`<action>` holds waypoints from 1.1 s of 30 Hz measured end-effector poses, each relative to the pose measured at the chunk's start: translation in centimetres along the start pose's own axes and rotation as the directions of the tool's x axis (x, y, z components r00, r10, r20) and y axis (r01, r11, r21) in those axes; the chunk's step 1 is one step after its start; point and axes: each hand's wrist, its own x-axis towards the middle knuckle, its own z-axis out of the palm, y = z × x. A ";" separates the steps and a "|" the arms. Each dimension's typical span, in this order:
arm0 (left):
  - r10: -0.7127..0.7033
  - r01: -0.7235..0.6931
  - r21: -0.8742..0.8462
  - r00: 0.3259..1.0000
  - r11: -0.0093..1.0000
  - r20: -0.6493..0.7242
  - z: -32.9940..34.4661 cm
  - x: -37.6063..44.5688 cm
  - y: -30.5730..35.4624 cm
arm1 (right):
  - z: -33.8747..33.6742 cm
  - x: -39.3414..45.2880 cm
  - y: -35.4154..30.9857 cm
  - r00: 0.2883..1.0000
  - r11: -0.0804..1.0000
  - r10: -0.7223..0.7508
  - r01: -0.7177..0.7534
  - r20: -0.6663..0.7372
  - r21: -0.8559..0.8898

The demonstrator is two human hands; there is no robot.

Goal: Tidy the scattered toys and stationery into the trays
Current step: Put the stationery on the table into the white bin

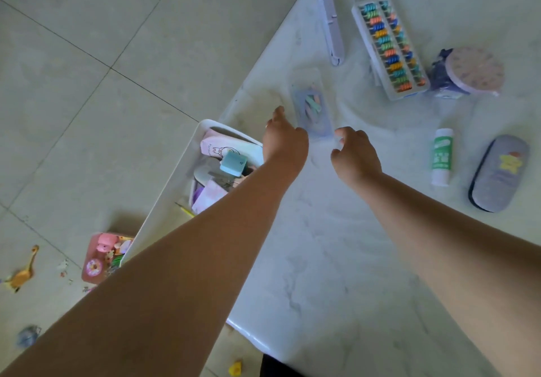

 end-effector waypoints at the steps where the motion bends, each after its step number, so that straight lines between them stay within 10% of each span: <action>1: -0.025 0.023 0.029 0.999 0.999 0.042 0.3 0.9 0.3 | 0.1 0.7 -0.1 1.000 1.000 0.005 -0.005 0.002 -0.010; 19: -0.209 0.219 -0.025 0.953 0.975 0.217 0.8 3.4 1.4 | 1.6 5.2 -0.6 0.975 0.929 0.213 -0.223 0.064 0.296; 26: -0.231 0.186 -0.368 0.970 0.911 -0.080 -3.0 -2.4 1.3 | -1.6 0.0 -4.3 0.994 0.880 -0.059 0.094 -0.088 0.465; 33: -0.506 0.412 -0.395 0.846 0.821 -0.169 -5.7 -7.9 -5.4 | 1.0 -6.5 -9.6 0.906 0.913 -0.384 0.344 0.175 0.221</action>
